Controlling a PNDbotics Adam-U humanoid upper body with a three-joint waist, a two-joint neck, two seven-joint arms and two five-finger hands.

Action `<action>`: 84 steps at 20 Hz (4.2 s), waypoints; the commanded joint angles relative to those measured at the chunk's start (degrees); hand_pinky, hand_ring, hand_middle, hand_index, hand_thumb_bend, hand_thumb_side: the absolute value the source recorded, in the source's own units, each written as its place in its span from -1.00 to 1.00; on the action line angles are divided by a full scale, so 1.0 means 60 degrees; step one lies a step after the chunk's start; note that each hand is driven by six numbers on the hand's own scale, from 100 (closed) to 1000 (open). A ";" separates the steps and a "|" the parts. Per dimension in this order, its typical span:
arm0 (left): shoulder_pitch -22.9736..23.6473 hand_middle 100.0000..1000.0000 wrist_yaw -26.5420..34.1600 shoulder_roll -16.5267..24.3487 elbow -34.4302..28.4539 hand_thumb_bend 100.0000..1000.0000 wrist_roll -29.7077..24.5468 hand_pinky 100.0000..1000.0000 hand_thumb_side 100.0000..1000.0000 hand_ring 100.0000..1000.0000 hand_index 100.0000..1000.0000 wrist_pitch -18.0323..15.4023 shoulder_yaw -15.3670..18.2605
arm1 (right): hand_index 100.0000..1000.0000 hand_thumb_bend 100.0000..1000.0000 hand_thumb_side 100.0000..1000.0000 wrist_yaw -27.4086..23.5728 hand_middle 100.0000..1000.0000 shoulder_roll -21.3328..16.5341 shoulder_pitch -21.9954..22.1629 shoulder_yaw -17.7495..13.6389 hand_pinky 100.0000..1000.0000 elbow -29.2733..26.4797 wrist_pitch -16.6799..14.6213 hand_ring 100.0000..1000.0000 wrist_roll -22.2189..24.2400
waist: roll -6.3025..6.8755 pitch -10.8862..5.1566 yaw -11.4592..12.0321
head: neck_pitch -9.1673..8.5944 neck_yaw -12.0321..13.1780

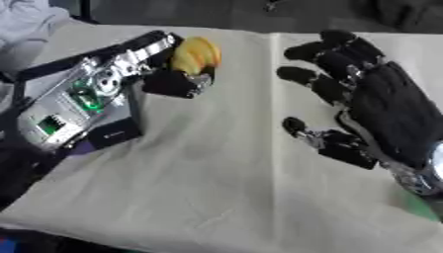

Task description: Pick up the objects with one hand, pass them to the other hand, and then place them into the box on the other side of the table.

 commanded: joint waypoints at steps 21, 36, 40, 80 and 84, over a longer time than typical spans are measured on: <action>0.1160 -0.31 -0.1191 0.1540 0.2751 -1.00 0.0671 0.46 -0.87 0.10 0.04 -0.0517 0.2124 | 0.57 -0.71 -0.75 -0.5479 0.63 -0.2527 0.1542 -0.3936 0.48 -0.0153 0.2907 0.39 0.0020 | -0.0315 -0.0029 -0.0154 | -0.0272 0.1112; 0.1098 0.43 -0.3875 0.1582 0.3606 0.17 -0.1333 1.00 -0.04 0.83 0.80 0.0534 0.2395 | 0.56 -0.69 -0.79 -0.5814 0.62 -0.2973 0.2186 -0.4738 0.48 -0.0153 0.2984 0.37 -0.0840 | -0.0334 0.0136 -0.0283 | -0.0586 0.0636; 0.1063 0.44 -0.4404 0.1549 0.3588 0.20 -0.1530 1.00 -0.06 0.85 0.81 0.0585 0.2525 | 0.56 -0.69 -0.79 -0.5833 0.61 -0.3015 0.2290 -0.4778 0.48 -0.0153 0.2983 0.37 -0.0934 | -0.0324 0.0151 -0.0278 | -0.0615 0.0559; 0.2582 0.45 0.1722 -0.0176 -0.2442 -1.00 0.3967 0.80 0.51 0.75 0.61 -0.4312 0.3669 | 0.80 -0.12 -0.76 -0.7317 0.85 -0.5290 0.6877 -0.5944 0.72 -0.0153 0.1034 0.71 0.4055 | -0.0515 0.0176 -0.0666 | -0.0366 -0.1647; 0.2604 0.45 0.1676 -0.0191 -0.2442 -1.00 0.3963 0.80 0.51 0.75 0.60 -0.4204 0.3672 | 0.80 -0.11 -0.79 -0.7197 0.86 -0.5162 0.7265 -0.5681 0.71 -0.0153 0.0916 0.70 0.3789 | -0.0491 0.0175 -0.0677 | -0.0407 -0.2022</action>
